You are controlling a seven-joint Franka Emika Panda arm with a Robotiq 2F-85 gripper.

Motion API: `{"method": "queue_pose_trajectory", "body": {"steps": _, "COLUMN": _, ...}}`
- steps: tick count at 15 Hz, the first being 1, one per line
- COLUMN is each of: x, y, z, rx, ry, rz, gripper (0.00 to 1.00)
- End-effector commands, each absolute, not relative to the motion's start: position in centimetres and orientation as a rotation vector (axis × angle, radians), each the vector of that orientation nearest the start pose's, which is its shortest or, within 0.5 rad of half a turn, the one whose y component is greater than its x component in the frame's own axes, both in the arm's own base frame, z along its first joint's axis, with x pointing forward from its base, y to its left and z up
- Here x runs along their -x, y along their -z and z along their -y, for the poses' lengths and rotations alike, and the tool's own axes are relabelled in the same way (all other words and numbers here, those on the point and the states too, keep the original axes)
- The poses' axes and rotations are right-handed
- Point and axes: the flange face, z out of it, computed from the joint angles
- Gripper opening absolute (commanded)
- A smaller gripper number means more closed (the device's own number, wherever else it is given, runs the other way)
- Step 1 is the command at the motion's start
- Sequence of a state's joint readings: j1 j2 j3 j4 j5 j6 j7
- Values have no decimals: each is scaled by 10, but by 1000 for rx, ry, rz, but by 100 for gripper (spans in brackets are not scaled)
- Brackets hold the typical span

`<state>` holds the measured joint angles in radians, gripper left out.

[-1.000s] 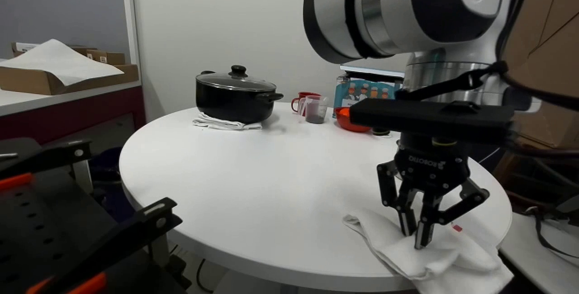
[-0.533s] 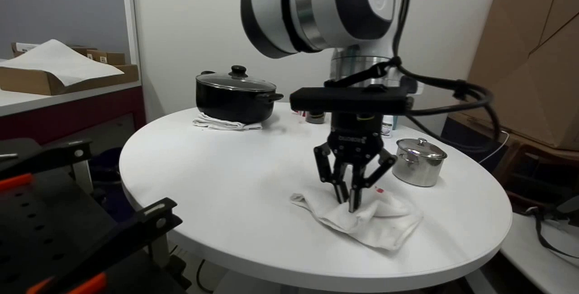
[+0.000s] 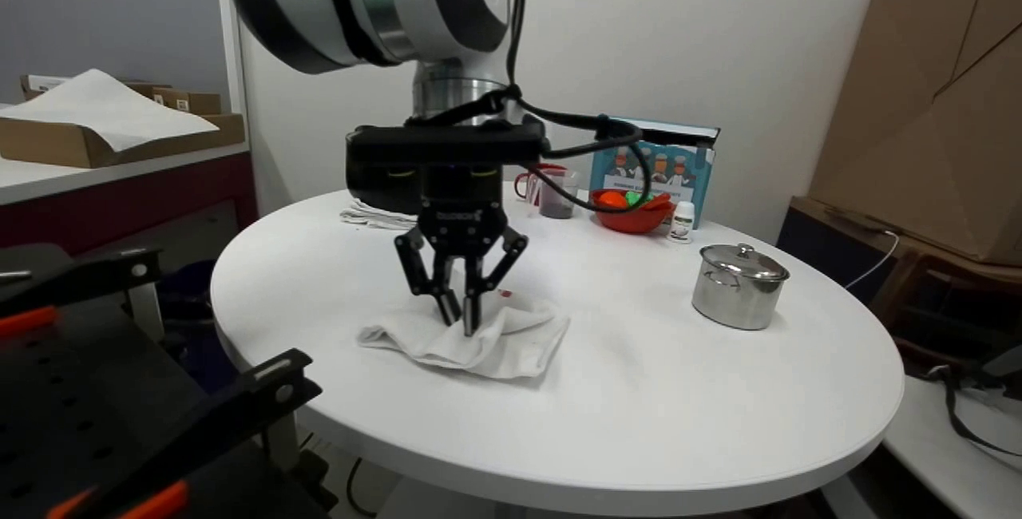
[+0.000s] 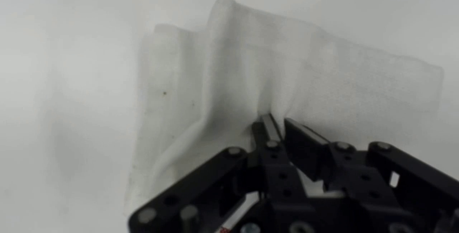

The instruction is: Wipe the table with the cloth

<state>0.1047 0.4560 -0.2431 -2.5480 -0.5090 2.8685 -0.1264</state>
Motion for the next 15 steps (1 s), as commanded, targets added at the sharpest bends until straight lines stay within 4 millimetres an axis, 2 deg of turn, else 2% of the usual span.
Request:
{"method": "queue_pose_trajectory", "body": {"steps": 1, "x": -359, "y": -82, "z": -19, "rx": 3099, "ry": -328, "rz": 1071, "gripper": 2}}
{"method": "queue_pose_trajectory", "body": {"steps": 4, "x": -326, "y": -82, "z": -71, "rx": 3033, "ry": -336, "rz": 1249, "gripper": 2}}
{"method": "queue_pose_trajectory", "body": {"steps": 7, "x": -317, "y": -82, "z": -109, "rx": 3011, "ry": -330, "rz": 1319, "gripper": 2}}
{"method": "queue_pose_trajectory", "body": {"steps": 10, "x": -333, "y": -76, "z": -131, "rx": 3057, "ry": -311, "rz": 1301, "gripper": 2}}
{"method": "queue_pose_trajectory", "body": {"steps": 15, "x": -381, "y": -60, "z": -133, "rx": 3189, "ry": -331, "rz": 1180, "gripper": 2}}
